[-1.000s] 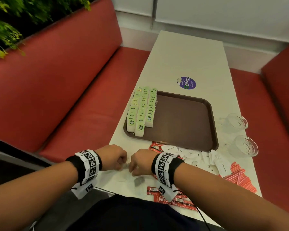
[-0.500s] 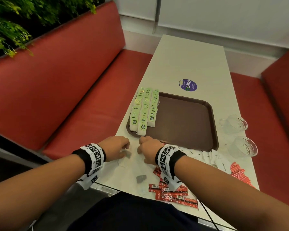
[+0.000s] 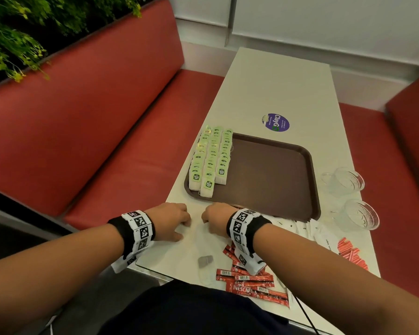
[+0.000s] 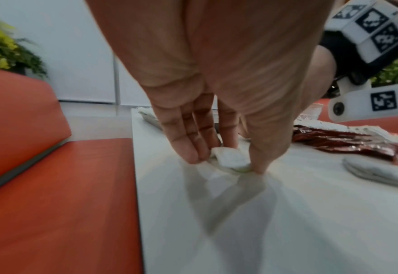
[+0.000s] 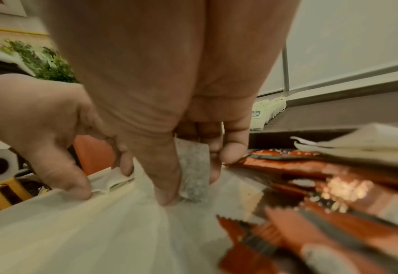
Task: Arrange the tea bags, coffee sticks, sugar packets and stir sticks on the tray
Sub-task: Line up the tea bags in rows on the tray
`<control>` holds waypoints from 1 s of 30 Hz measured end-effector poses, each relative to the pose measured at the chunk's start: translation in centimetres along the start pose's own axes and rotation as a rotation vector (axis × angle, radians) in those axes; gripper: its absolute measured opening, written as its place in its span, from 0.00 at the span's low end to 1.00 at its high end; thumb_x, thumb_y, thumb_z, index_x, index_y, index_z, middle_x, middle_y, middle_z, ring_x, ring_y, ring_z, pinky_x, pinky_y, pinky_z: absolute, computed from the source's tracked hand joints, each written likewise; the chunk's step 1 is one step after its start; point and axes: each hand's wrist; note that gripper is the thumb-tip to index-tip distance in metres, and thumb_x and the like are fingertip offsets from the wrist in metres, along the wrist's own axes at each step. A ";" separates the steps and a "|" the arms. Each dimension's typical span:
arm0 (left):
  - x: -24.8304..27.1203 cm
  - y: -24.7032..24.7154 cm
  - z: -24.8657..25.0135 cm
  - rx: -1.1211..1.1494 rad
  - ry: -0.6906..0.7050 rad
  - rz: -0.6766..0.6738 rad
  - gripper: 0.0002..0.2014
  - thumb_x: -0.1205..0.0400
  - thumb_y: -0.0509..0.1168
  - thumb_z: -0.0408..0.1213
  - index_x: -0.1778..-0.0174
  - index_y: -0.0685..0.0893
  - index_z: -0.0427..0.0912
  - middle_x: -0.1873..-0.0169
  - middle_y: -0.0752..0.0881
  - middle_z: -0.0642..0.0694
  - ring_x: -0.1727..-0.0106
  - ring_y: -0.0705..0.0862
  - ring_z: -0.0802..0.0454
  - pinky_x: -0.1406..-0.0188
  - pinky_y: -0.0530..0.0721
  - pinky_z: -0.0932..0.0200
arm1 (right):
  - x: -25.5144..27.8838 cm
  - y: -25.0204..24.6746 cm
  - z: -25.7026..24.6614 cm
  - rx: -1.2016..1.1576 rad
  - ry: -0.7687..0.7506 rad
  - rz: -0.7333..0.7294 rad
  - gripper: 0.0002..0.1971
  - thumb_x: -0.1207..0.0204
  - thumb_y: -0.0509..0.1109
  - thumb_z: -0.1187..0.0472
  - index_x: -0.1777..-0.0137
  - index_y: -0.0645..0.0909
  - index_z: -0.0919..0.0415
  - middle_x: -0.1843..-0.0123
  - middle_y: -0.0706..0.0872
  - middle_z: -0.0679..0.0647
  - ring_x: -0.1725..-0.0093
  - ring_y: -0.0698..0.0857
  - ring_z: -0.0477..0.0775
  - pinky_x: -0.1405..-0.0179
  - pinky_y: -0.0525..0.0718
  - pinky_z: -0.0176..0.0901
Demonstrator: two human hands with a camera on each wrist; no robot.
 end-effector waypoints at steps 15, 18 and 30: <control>-2.6 -3.4 0.2 -0.089 0.114 0.117 0.12 0.16 0.59 0.45 0.48 0.84 0.43 0.44 0.78 0.48 0.53 0.84 0.46 0.57 0.82 0.52 | 1.3 -0.6 2.0 -0.433 0.025 0.237 0.11 0.19 0.66 0.59 0.41 0.69 0.57 0.46 0.84 0.60 0.48 0.83 0.65 0.50 0.82 0.52; -3.3 -5.4 0.0 0.013 0.119 0.110 0.11 0.15 0.59 0.46 0.49 0.83 0.45 0.48 0.79 0.51 0.53 0.82 0.49 0.56 0.78 0.57 | 1.2 -0.8 2.4 -0.458 -0.005 0.311 0.20 0.23 0.73 0.56 0.35 0.71 0.57 0.41 0.86 0.58 0.46 0.84 0.62 0.50 0.80 0.47; -5.9 -9.1 0.1 0.284 0.017 0.251 0.09 0.19 0.69 0.55 0.49 0.83 0.57 0.57 0.84 0.58 0.56 0.81 0.58 0.53 0.83 0.52 | 0.9 -2.0 5.7 -0.698 0.108 0.522 0.07 0.22 0.69 0.59 0.61 0.79 0.49 0.63 0.84 0.51 0.61 0.82 0.54 0.62 0.80 0.46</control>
Point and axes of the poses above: each hand's wrist, its own x-axis away from the middle knuckle, its own y-axis out of the palm, z = x × y
